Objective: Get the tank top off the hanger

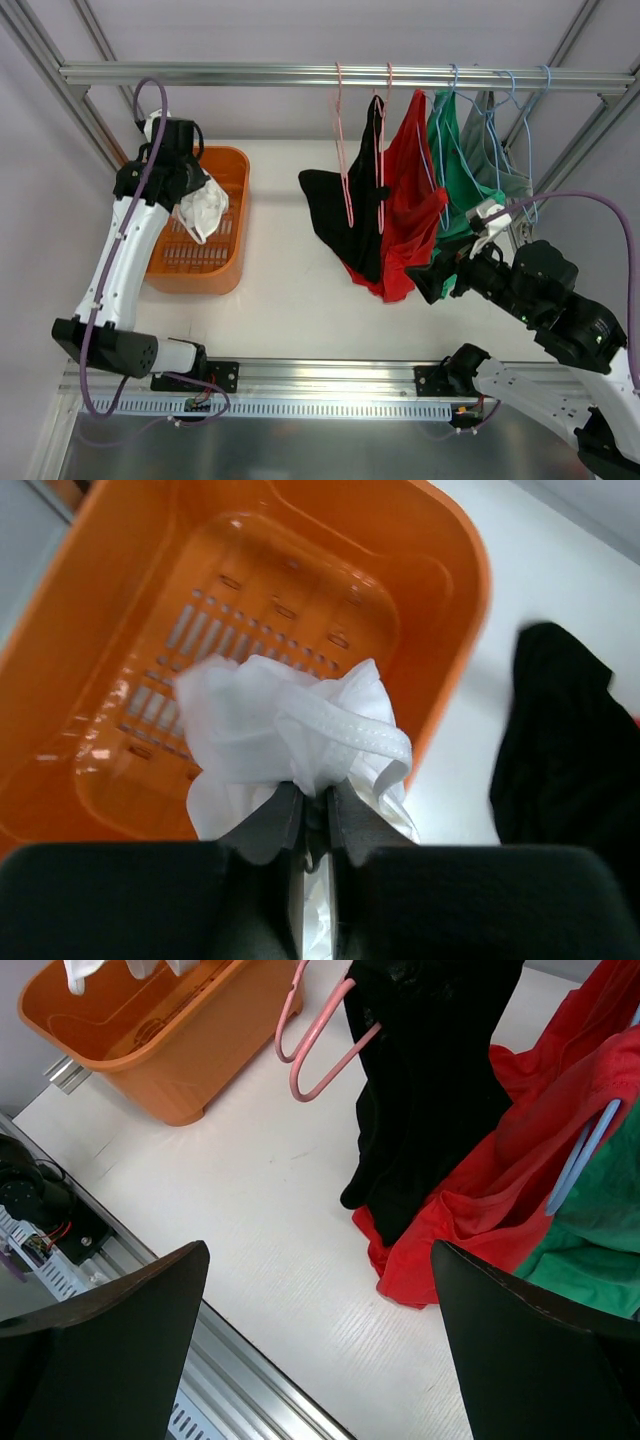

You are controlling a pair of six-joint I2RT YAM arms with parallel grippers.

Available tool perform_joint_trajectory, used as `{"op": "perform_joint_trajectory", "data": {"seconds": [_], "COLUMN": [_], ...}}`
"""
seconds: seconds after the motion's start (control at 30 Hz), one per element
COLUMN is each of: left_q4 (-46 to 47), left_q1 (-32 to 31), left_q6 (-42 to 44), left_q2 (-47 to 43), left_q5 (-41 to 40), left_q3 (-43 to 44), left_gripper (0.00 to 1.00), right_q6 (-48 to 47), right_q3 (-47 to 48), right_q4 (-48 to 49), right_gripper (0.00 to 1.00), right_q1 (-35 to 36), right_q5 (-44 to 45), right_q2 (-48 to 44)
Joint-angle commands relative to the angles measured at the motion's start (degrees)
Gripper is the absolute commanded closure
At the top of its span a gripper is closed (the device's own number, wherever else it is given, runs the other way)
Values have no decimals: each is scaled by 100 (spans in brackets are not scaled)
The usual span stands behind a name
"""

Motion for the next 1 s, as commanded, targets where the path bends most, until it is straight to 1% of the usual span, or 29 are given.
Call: {"op": "perform_joint_trajectory", "data": {"seconds": [0.0,0.03,0.07,0.1,0.13,0.17,0.2,0.23,0.3,0.33,0.37,0.43,0.47,0.5,0.53,0.57,0.6,0.63,0.67,0.7,0.73,0.83,0.97], "left_q4": [-94,-94,-102,-102,-102,-128,-146,-155,-164,-155,-146,-42,-6,46,108,230,284,345,459,530,583,741,768], "left_q1": [643,688,689,689,697,689,689,689,671,602,540,321,41,-101,-215,-373,-383,-384,-384,-384,-384,-392,-384], "left_q6": [148,165,174,157,157,157,165,192,306,428,516,796,868,895,921,904,895,886,912,930,956,974,992], "left_q2": [536,608,652,626,600,556,408,319,-22,-172,-331,-840,-1025,-1453,-1666,-2112,-2334,-2536,-2730,-3027,-3135,-3312,-3180], "left_q5": [453,524,508,455,446,437,507,577,735,945,1095,1420,1456,1474,1483,1405,1369,1360,1317,1290,1229,1088,1201], "left_q3": [367,411,473,473,473,491,482,473,377,316,106,-175,-551,-764,-1018,-1517,-1739,-1976,-2362,-2531,-2872,-3330,-3438], "left_gripper": [84,69,59,40,28,18,14,13,1,1,1,1,1,1,1,1,1,1,1,1,1,1,1], "right_q6": [-112,-86,-68,-50,-68,-94,-120,-129,-243,-270,-296,-357,-375,-401,-463,-489,-507,-516,-507,-499,-490,-385,-191], "right_q3": [216,251,286,330,478,592,742,917,1444,1620,1996,2411,2630,3033,3211,3361,3658,3792,3932,4081,4353,4819,4909], "right_q4": [246,246,246,246,211,167,106,9,-167,-211,-246,-404,-466,-527,-580,-589,-581,-581,-581,-581,-581,-563,-405], "right_gripper": [0,1,1,1,0,1,1,1,0,1,1,2,4,12,15,17,18,21,23,25,25,28,31], "right_q1": [-12,-12,-3,-12,-12,-12,-12,-21,-29,-116,-187,-450,-512,-582,-714,-793,-864,-995,-1048,-1093,-1128,-1128,-1128], "right_q5": [180,286,391,627,725,822,1075,1217,1533,1561,1518,1228,1201,1210,1201,1210,1166,1079,1008,851,780,665,726], "right_q2": [85,112,182,234,313,540,699,866,1383,1569,1745,2351,2579,3034,3256,3467,3661,4037,4215,4382,4679,5094,5279]}}
